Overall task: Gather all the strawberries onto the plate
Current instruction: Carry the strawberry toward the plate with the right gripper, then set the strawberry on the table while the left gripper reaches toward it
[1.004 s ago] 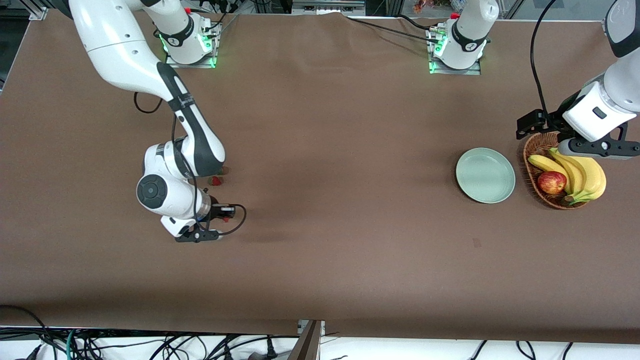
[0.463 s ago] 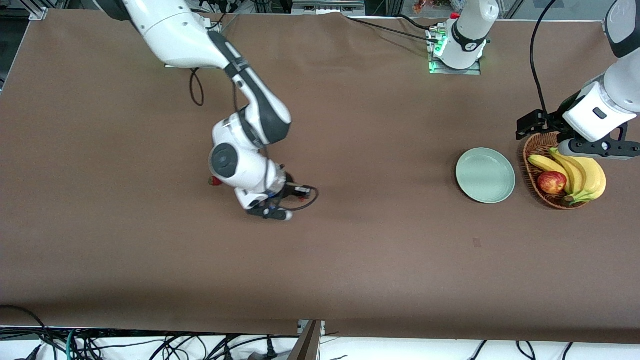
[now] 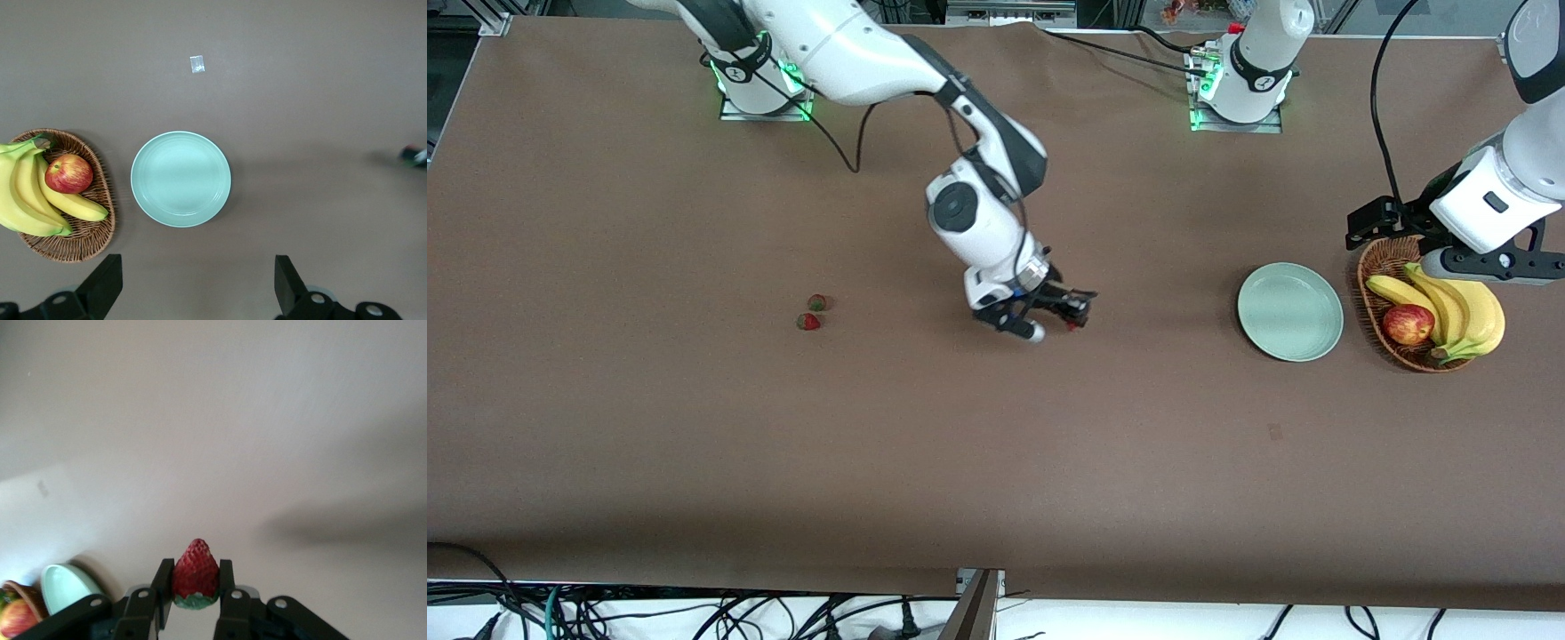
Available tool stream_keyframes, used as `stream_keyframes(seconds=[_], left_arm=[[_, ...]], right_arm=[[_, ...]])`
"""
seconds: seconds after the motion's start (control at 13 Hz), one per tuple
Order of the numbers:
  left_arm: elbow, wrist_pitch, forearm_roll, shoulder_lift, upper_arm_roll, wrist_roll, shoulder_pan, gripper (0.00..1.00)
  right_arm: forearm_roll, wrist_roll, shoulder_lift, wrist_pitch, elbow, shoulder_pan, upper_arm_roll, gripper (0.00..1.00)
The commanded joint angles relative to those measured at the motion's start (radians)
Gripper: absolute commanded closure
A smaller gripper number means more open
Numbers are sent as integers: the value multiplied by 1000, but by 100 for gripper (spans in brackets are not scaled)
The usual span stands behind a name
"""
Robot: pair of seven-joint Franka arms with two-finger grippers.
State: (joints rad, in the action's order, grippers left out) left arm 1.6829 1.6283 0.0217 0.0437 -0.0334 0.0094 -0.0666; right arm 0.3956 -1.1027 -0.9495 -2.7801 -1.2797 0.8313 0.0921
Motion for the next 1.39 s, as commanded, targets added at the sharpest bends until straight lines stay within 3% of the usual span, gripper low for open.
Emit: stream_keyframes(seconds=[0.0,0.08,0.15,0.23,0.31,0.46,0.62,0.93,1.16,1.31], left_arm=[[4,-7,17,2,-8,-11,4,0],[7,-5,17,11,-8,-11,4,0],[8,-2,17,16,-8,-9,7,0],[17,13,17,16,-8,-9,11,0],[46,34,15,16,-8,-6,13,0],[93,99,15,18,-8,0,13,0],[144,149,15,16,-3,-2,11,0],[289,307,15,16,19,-38,-2,0],[473,547,15,21,128,-167,-1,0],[555,718,11,69,216,-276,1,0]], right_arm=[[11,-184,-104,-210,71,116,-20,71],[9,-219,-107,-245,69,144,-22,59],[11,-233,-101,-246,66,149,-23,30],[12,-238,-95,-245,66,149,-23,14],[11,-233,-88,-240,65,141,-35,8],[2,-215,-60,-152,63,134,-92,6],[-36,-149,-2,97,63,118,-178,6],[-38,279,141,481,-8,28,-280,4],[-37,649,182,730,-41,20,-479,1],[-35,872,182,815,-76,20,-607,1]])
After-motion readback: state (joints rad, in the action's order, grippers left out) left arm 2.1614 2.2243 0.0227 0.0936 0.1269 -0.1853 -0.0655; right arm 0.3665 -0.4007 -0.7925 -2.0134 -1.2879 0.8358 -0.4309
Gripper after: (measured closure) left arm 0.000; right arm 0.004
